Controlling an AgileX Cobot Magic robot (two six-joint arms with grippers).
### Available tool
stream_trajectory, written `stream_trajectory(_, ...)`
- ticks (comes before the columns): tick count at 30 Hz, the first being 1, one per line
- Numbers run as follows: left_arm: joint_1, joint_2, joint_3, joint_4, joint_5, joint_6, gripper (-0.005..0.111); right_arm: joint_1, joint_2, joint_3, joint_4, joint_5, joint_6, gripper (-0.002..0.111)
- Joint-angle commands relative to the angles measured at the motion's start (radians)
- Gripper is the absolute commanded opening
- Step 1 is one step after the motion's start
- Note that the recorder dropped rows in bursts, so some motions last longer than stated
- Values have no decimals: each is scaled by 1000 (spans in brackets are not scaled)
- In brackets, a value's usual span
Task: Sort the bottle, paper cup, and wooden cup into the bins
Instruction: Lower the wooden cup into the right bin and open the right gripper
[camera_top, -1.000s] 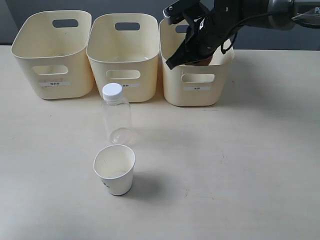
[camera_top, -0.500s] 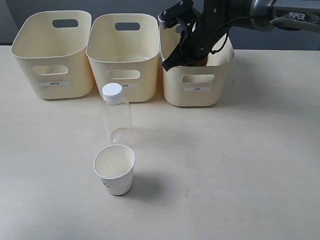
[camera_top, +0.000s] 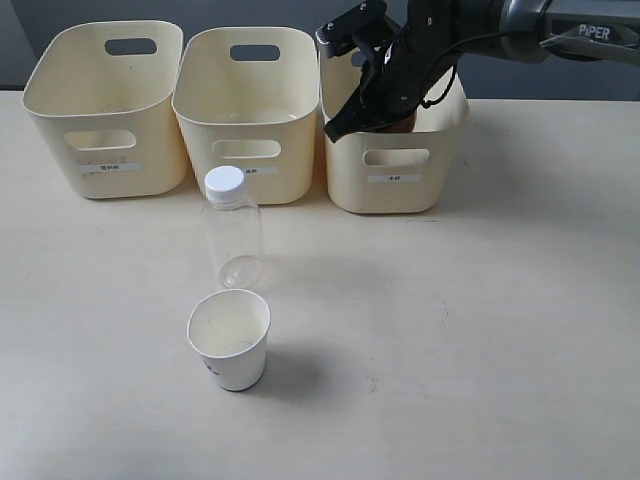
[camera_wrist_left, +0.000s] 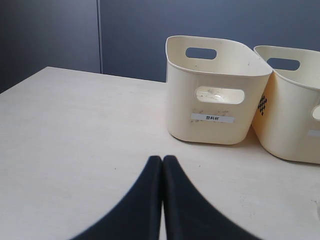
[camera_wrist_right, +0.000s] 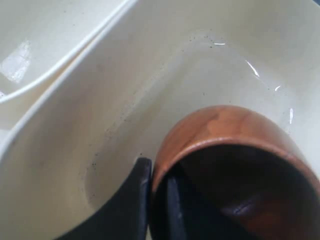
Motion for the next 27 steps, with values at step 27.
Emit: stream_trajectory(27,-3,-5,-4,1,-7,-1,0,-6,-3,-8,-12,-22,0,36)
